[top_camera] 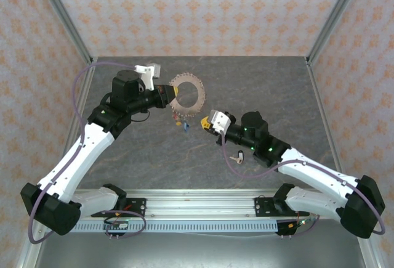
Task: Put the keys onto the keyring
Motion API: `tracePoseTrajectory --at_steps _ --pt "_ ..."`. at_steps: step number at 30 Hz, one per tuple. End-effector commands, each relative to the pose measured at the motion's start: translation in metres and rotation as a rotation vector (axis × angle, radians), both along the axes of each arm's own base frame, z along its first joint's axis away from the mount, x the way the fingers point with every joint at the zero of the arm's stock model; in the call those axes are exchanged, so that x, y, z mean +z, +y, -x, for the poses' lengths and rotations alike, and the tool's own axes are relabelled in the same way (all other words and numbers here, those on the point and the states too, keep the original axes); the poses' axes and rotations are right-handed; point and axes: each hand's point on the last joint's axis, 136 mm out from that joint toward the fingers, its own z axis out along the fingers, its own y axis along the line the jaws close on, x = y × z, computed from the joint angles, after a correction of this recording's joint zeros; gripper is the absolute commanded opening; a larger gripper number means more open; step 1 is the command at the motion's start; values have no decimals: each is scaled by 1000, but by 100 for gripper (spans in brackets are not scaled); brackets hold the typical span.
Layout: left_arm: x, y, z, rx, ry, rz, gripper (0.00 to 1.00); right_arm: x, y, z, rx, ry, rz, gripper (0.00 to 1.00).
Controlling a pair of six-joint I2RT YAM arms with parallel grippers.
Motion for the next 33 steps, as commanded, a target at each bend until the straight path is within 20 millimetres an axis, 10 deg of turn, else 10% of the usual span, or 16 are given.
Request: tracePoseTrajectory --at_steps 1,14,33 --pt "27 -8 3 -40 -63 102 0 4 2 1 17 -7 -83 0" --pt "39 -9 7 -55 -119 120 0 36 -1 1 -14 -66 -157 19" --pt "57 -14 16 -96 -189 227 0 46 7 -13 -113 -145 -252 21"
